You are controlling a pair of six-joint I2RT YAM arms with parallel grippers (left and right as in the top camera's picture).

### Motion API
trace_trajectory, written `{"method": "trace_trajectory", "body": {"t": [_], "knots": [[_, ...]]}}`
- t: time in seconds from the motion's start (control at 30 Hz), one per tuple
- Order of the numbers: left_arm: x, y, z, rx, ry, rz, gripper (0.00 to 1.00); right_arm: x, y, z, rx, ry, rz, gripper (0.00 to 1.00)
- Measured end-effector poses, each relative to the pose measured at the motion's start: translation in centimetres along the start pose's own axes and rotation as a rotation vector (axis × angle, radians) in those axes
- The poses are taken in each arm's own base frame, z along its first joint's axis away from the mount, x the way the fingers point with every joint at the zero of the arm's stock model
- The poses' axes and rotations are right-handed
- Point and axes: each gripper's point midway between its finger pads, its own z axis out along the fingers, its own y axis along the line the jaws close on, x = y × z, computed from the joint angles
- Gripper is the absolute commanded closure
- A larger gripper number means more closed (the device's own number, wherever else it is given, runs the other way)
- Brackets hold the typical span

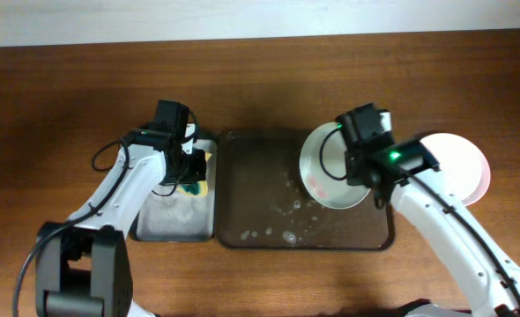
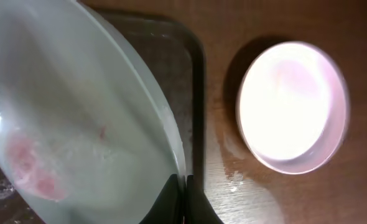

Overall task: Clean dirty plates on tray and stack at the side
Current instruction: 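Lift the light green plate with the right gripper and stack it on the pile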

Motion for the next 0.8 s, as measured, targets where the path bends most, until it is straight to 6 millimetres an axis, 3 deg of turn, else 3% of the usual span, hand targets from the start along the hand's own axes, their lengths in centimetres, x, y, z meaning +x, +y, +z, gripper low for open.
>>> {"method": "trace_trajectory", "body": {"t": [0.23,0.33,0.67,0.73,0.8], "knots": [[0.4,0.1,0.9,-0.005,0.028,-0.002,1.0,-1.6,5.5,-6.9,0.237,-0.351,-0.31,0.96],[0.4,0.1,0.9,-0.006,0.029,-0.002,1.0,-1.6,6.9,-8.4,0.243,-0.418,-0.344,0.96],[0.4,0.1,0.9,-0.005,0.029,-0.002,1.0,-2.3,6.8,-8.7,0.247,-0.454,-0.282,0.96],[0.4,0.1,0.9,-0.006,0.03,-0.002,1.0,-2.8,5.6,-7.9,0.251,-0.434,-0.199,0.96],[0.5,0.2,0.9,-0.006,0.033,-0.003,1.0,-3.3,3.4,-5.6,0.225,-0.355,-0.077,0.96]]}}
